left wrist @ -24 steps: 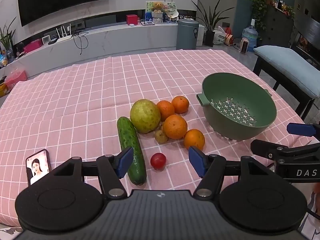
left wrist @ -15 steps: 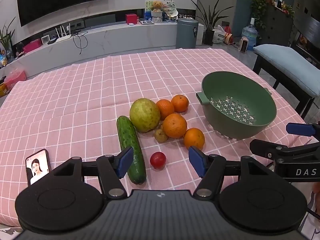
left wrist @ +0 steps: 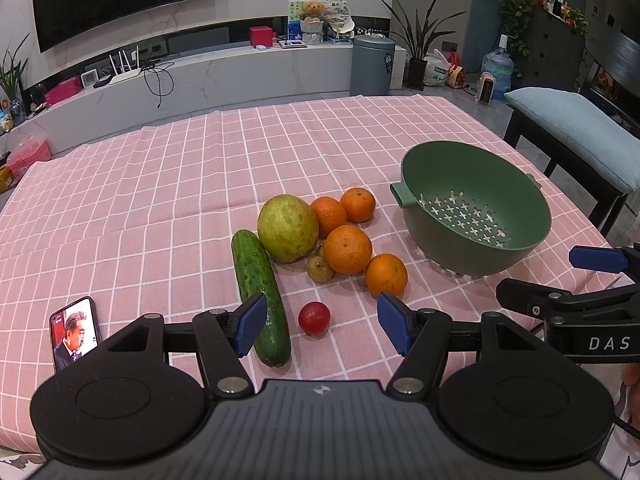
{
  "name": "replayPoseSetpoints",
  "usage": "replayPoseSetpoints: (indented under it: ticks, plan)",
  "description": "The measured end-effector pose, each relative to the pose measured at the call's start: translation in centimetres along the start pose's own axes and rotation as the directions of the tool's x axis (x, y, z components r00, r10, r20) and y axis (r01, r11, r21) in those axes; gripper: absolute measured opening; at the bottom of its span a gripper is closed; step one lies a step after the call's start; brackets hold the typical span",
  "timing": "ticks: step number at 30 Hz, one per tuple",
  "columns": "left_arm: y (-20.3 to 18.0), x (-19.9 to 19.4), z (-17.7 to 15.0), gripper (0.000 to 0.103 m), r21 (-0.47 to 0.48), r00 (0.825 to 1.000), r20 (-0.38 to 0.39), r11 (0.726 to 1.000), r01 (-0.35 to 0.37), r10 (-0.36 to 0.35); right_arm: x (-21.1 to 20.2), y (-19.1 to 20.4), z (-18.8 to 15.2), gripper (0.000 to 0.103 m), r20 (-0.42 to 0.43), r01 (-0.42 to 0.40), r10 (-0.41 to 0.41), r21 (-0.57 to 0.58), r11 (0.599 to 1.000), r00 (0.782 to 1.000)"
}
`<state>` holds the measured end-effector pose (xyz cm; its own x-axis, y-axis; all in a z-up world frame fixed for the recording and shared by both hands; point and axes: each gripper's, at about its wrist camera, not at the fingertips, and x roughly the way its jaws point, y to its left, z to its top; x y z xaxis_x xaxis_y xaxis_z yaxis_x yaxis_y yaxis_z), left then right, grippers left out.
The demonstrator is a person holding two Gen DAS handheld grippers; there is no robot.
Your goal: Organize fruits
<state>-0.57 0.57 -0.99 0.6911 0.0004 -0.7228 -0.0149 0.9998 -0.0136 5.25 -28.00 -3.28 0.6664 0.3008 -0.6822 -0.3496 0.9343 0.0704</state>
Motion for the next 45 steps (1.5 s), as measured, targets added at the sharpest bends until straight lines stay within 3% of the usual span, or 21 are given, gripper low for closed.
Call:
replayPoseSetpoints:
  ticks: [33, 38, 45]
  plan:
    - [-0.1, 0.3, 1.3, 0.075, -0.004, 0.999, -0.022, 1.000, 0.024, -0.024, 0.5, 0.6, 0.2, 0.098, 0.017, -0.022, 0.022, 0.007, 1.000, 1.000]
    - [1.5, 1.0, 1.6, 0.060, -0.042, 0.996, -0.057, 0.997, 0.059, -0.062, 1.0, 1.6, 0.7, 0.097, 0.056, -0.075, 0.077, -0.033, 0.997, 0.995]
    - [3.7, 3.3, 2.0, 0.054, -0.136, 0.986, -0.146, 0.989, 0.062, -0.082, 4.3, 3.5, 1.5, 0.072, -0.046, -0.144, 0.143, -0.038, 0.989, 0.989]
